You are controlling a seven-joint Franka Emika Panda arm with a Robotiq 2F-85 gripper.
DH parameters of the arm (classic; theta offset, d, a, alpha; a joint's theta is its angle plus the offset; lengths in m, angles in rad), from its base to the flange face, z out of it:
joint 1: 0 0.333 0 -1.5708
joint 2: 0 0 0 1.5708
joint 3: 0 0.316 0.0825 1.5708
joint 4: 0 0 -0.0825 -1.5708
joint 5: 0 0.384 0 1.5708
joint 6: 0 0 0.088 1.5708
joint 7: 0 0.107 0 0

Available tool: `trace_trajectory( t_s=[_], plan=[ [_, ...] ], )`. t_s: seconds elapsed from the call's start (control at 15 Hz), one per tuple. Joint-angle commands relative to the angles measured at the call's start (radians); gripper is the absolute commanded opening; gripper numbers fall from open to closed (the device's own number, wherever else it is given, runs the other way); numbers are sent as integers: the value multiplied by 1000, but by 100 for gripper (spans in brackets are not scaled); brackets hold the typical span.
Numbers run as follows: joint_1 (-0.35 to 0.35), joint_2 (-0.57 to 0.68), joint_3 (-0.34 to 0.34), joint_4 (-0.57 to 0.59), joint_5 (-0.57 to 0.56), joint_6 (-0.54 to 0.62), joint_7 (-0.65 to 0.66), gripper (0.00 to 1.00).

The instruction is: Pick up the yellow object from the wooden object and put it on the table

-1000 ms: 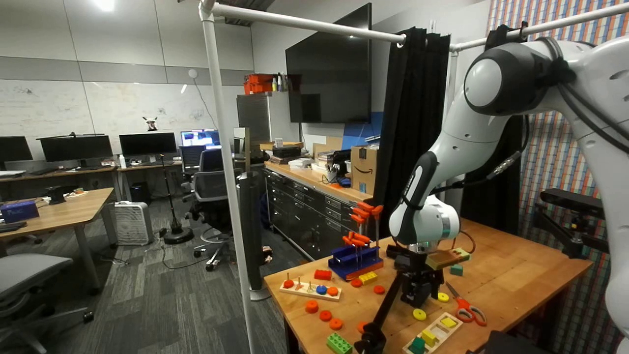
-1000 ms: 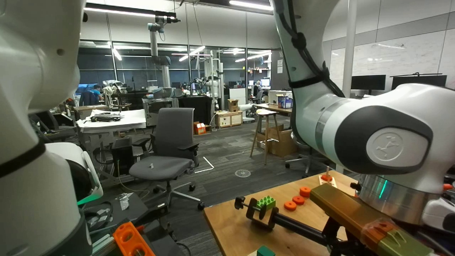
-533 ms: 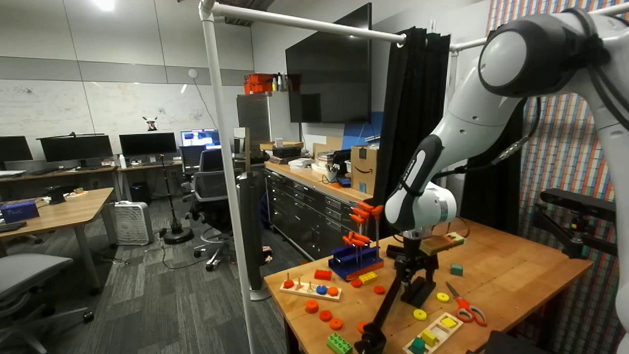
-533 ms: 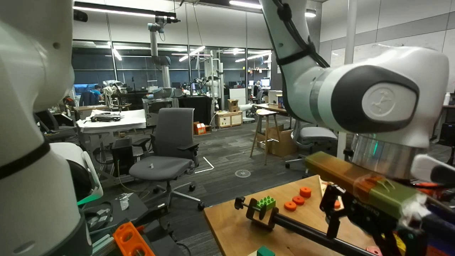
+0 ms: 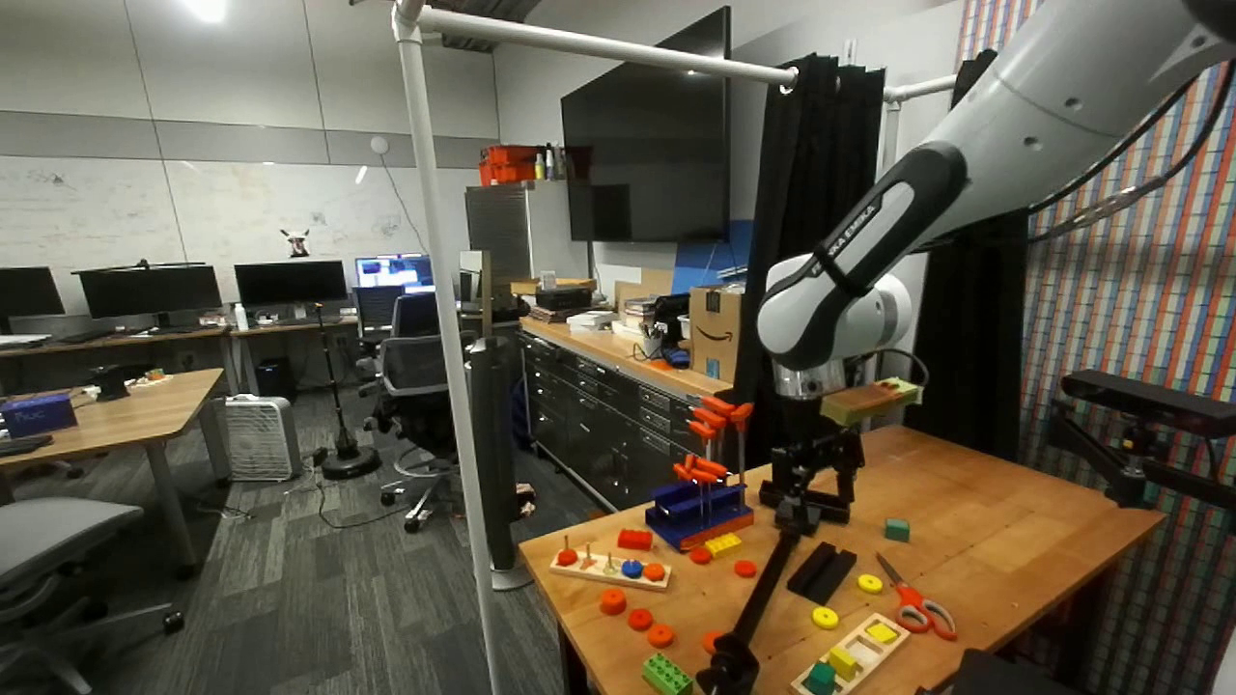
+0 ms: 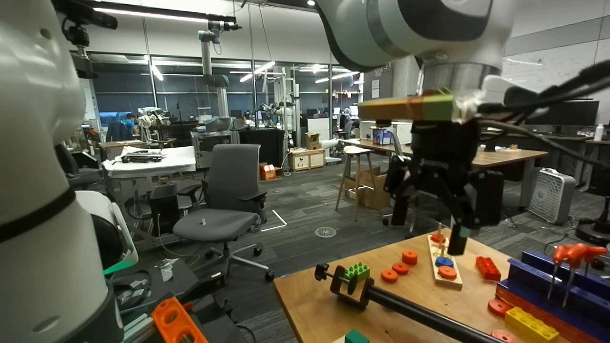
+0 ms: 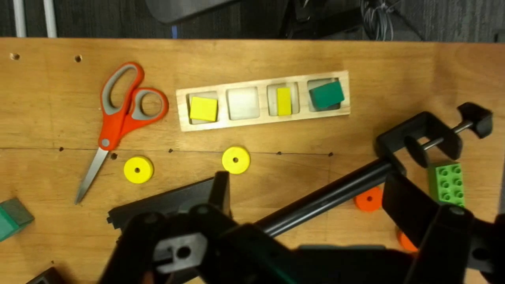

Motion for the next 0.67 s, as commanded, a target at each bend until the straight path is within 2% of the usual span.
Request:
trace_trajectory(
  t_s=[0.0, 0.2, 0.4, 0.6],
  plan=[
    [33, -253, 25, -93, -18, -146, 3, 100],
    [66, -421, 50, -112, -11, -299, -69, 100],
    [98, -532, 53, -95, -23, -434, -172, 100],
    [116, -624, 50, -107, -88, -446, -259, 100]
  ],
)
